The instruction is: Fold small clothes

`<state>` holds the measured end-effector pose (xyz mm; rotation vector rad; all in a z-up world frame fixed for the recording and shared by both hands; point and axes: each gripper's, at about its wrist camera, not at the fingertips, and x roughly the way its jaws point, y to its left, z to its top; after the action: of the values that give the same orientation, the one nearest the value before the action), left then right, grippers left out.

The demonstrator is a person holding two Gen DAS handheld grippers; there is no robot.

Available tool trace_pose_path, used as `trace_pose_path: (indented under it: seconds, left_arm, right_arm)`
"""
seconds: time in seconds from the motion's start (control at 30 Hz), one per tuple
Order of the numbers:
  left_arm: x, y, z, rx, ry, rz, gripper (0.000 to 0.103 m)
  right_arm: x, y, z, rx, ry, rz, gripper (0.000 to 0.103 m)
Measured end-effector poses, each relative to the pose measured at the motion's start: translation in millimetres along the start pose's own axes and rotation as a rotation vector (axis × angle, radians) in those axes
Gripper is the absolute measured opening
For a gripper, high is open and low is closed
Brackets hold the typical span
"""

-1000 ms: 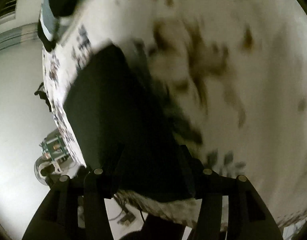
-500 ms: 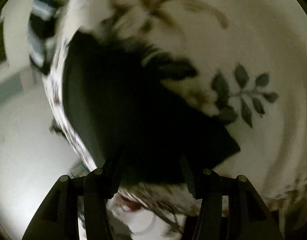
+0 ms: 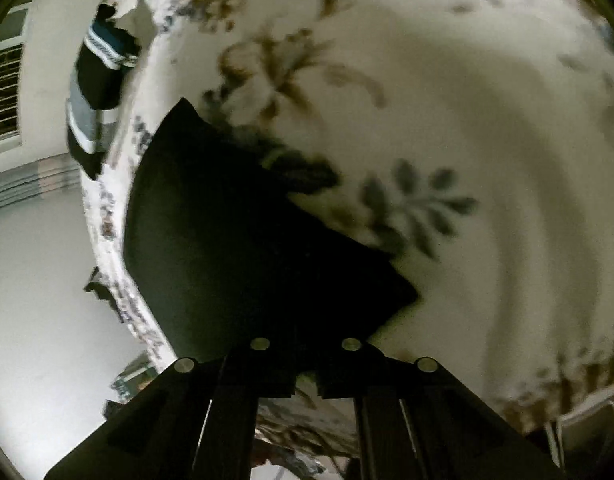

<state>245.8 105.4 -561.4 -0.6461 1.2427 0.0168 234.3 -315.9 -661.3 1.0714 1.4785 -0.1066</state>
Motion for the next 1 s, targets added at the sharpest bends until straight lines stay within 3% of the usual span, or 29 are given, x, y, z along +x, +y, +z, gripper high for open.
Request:
trace_pose_path:
  seconds: [0.17, 0.27, 0.33, 0.4, 0.43, 0.5, 0.7, 0.87, 1.0]
  left_arm:
    - [12, -6, 7, 0.031, 0.030, -0.008, 0.061]
    - [14, -11, 15, 0.061, 0.033, -0.018, 0.061]
    - [16, -14, 24, 0.078, 0.031, -0.026, 0.061]
    - [20, -17, 35, 0.090, 0.031, -0.039, 0.061]
    - [24, -20, 44, 0.099, 0.033, -0.050, 0.061]
    - [36, -22, 57, 0.113, 0.044, -0.079, 0.061]
    - [86, -19, 82, 0.113, 0.174, -0.226, 0.061]
    - [93, -19, 79, 0.133, 0.183, -0.316, 0.073]
    - [94, -20, 78, 0.115, 0.171, -0.367, 0.077]
  right_arm:
    - [20, -9, 14, 0.044, 0.060, 0.003, 0.007]
    - [20, -5, 31, -0.023, 0.101, -0.024, 0.012]
    - [14, 6, 39, -0.076, 0.083, -0.042, 0.022]
    - [7, 20, 51, -0.135, 0.041, -0.049, 0.055]
    - [5, 30, 59, -0.172, 0.017, -0.051, 0.059]
    - [16, 49, 78, -0.238, 0.042, -0.027, 0.060]
    - [93, 69, 127, -0.342, 0.279, 0.099, 0.062]
    - [127, 83, 126, -0.339, 0.443, 0.348, 0.065]
    - [155, 106, 113, -0.368, 0.493, 0.376, 0.065]
